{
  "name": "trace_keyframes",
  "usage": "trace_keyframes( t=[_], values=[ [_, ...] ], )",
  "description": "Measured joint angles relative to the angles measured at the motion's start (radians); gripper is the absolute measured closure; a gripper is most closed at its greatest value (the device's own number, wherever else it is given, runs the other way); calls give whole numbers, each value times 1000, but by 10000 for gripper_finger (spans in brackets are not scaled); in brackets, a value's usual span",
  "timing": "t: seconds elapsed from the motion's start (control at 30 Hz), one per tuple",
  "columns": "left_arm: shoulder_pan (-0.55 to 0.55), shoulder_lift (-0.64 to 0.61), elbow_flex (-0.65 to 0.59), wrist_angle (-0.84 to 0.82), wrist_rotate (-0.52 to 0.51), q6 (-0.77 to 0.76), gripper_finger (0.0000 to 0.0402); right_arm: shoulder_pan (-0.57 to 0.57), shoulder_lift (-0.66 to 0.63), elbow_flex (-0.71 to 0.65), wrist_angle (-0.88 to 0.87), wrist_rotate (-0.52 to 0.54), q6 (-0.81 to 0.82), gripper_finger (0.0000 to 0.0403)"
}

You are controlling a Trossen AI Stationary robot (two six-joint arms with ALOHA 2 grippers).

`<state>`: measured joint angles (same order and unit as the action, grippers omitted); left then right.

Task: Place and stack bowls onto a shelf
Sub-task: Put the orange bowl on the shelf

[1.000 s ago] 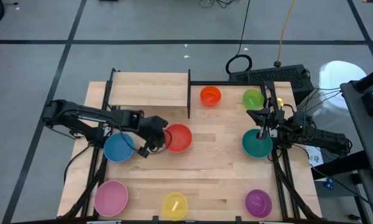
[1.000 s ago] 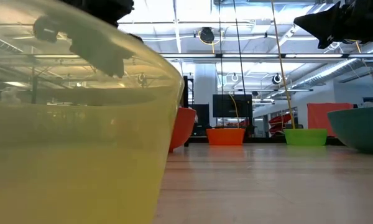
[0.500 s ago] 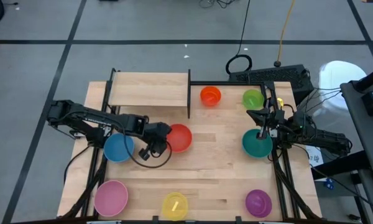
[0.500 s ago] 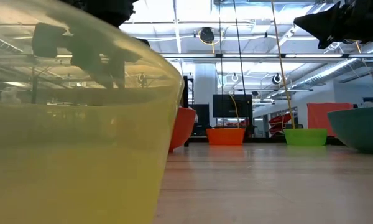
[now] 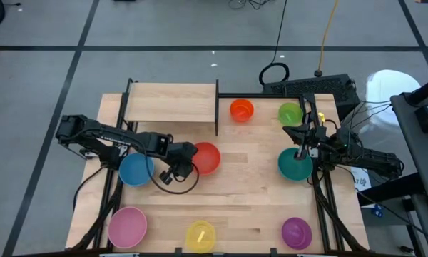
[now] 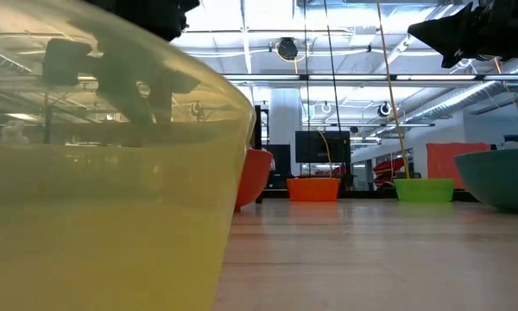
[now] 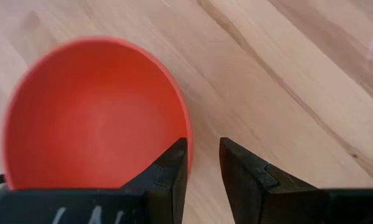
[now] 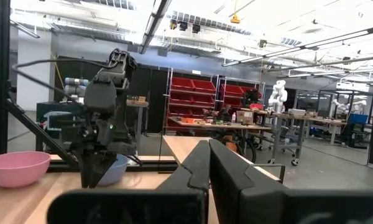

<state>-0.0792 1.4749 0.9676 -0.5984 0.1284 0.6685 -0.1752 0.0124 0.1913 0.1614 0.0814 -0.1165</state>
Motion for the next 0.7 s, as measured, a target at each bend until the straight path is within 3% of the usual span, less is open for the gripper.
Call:
trace_keyframes(
  t=[0.53, 0.7],
  values=[
    [0, 94, 0, 111, -9, 3, 302, 0, 0, 0, 2, 0, 0, 403],
    [5, 135, 2, 196, -9, -106, 302, 0, 0, 0, 3, 0, 0, 403]
  ],
)
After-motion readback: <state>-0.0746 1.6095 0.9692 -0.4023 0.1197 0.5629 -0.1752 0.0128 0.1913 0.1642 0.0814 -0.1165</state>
